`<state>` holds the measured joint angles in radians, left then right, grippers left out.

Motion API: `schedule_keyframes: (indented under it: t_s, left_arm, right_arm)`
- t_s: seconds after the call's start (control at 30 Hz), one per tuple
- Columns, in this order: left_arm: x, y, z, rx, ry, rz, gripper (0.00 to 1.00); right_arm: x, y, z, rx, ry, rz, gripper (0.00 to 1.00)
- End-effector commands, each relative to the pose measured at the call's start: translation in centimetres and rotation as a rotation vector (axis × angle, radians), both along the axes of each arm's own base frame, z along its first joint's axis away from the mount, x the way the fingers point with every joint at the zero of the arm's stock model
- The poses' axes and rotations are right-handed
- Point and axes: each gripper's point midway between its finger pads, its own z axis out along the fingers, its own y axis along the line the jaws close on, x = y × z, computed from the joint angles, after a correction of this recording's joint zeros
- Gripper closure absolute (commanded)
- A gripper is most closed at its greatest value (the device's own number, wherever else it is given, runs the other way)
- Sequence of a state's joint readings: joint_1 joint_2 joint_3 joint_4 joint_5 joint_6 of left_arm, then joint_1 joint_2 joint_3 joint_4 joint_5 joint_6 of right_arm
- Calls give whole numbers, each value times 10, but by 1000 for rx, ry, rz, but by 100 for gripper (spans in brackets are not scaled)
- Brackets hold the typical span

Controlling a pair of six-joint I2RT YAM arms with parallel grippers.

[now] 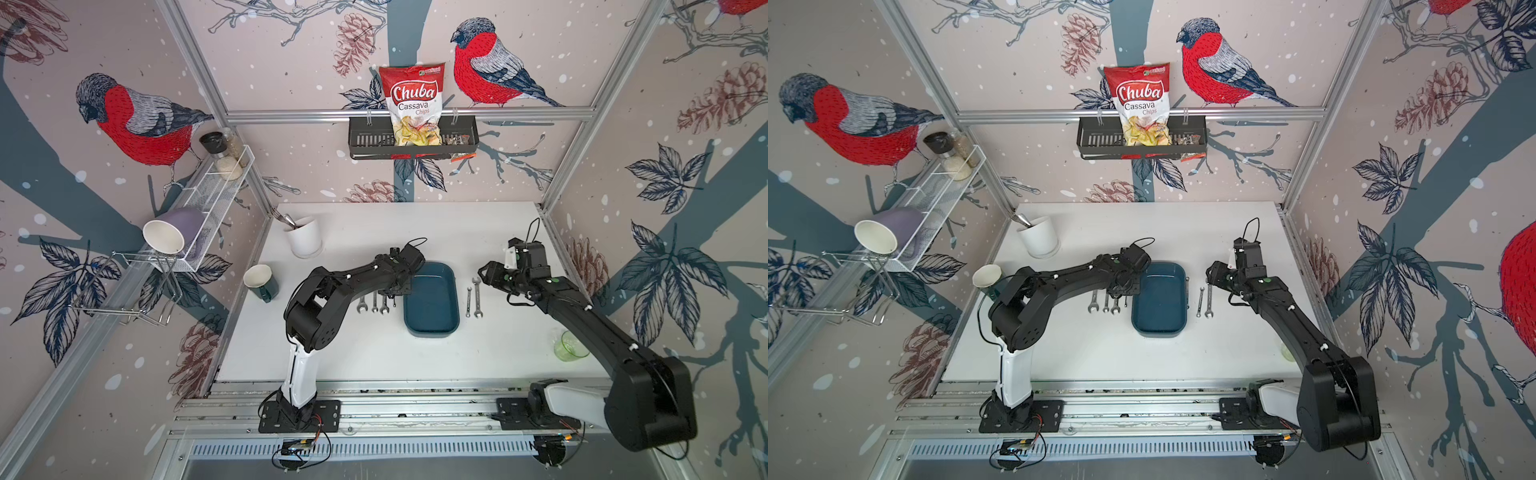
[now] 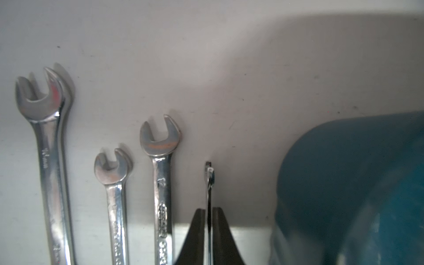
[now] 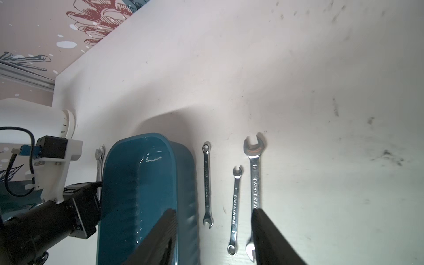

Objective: Take out the wrench from the storage box
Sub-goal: Place the wrench at the center of the board, then reset both arms

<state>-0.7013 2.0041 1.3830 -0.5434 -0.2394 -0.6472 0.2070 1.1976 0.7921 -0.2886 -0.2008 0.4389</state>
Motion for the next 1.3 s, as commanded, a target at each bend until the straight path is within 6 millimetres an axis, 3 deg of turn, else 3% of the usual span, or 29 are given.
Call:
schedule_keyframes:
  t_s: [0.0, 0.13, 0.2, 0.37, 0.47, 0.57, 0.67, 0.77, 0.87, 0.93, 1.0, 1.27]
  left_arm:
    - [10, 9, 27, 14, -80, 20, 64]
    - [22, 43, 73, 50, -232, 104, 37]
    - [28, 75, 100, 86, -336, 187, 29]
    - [30, 169, 149, 220, -642, 392, 17]
    - [17, 228, 156, 341, -793, 507, 14]
    - [2, 274, 145, 429, -865, 582, 14]
    - [-4, 285, 125, 414, -910, 483, 11]
    - [-8, 292, 112, 309, -981, 433, 11]
    - [0, 285, 116, 248, -1038, 347, 12]
    - [5, 283, 109, 220, -1047, 310, 12]
    - [14, 281, 105, 198, -1016, 285, 13]
    - [9, 284, 95, 134, -1036, 262, 7]
  right_arm:
    - [8, -21, 17, -109, -139, -36, 31]
    - [9, -51, 30, -217, -267, -133, 9]
    - [10, -74, 35, -260, -326, -233, 2]
    - [7, -105, 29, -409, -550, -333, 0]
    - [3, -118, 22, -453, -667, -369, 0]
    - [8, -125, 14, -446, -707, -390, 0]
    - [18, -128, 2, -469, -718, -392, 0]
    - [27, -124, 4, -423, -744, -364, 0]
    - [31, -126, -15, -412, -722, -353, 0]
    - [35, -121, -14, -419, -753, -340, 0]
    - [42, -121, -24, -424, -675, -322, 0]
    - [42, -122, -22, -420, -685, -325, 0]
